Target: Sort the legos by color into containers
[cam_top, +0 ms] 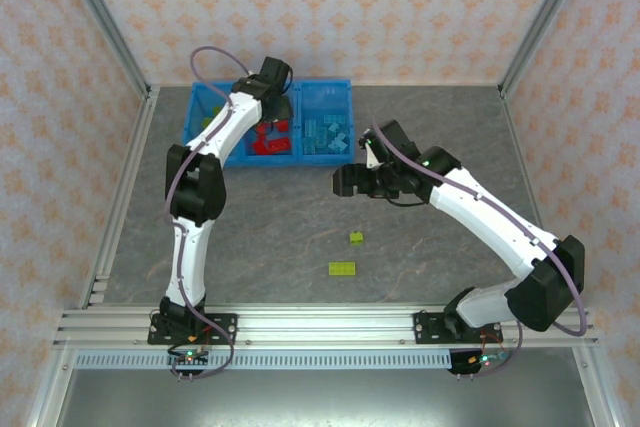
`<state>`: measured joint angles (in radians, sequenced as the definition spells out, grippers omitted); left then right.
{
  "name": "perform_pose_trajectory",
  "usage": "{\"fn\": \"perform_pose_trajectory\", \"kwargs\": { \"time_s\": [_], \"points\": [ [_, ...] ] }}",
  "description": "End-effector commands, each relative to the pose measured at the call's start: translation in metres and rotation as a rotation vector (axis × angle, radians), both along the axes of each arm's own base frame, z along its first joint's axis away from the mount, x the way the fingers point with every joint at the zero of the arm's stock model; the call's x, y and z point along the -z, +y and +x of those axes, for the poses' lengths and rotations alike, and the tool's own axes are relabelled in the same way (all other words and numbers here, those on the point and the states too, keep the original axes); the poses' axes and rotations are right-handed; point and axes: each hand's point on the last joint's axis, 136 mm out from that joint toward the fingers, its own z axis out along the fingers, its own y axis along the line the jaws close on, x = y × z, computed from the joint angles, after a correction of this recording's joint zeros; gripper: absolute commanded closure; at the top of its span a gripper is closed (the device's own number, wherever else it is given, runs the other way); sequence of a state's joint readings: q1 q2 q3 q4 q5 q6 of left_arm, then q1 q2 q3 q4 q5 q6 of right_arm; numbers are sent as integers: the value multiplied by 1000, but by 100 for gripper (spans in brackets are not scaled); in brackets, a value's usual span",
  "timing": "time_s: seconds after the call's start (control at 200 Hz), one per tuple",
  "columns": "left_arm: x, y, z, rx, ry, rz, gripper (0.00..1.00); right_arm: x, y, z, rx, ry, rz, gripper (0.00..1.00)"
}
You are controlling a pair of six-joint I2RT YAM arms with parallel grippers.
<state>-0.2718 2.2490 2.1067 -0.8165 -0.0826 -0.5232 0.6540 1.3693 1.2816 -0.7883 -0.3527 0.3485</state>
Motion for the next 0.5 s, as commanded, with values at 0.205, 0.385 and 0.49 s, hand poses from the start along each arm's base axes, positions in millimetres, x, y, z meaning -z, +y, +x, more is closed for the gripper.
{"fn": "perform_pose_trajectory", "kwargs": {
  "time_s": [0.205, 0.385, 0.49],
  "points": [
    [-79, -3, -19, 30, -109, -68, 25, 5, -6, 3, 44, -2, -40, 14],
    [-134, -19, -67, 103, -215, -173, 27, 13, -22, 9, 110, -19, -109, 14],
    [-140, -45, -111, 195, -197, -162, 28, 12, -39, 17, 197, -64, -164, 13]
  ]
}}
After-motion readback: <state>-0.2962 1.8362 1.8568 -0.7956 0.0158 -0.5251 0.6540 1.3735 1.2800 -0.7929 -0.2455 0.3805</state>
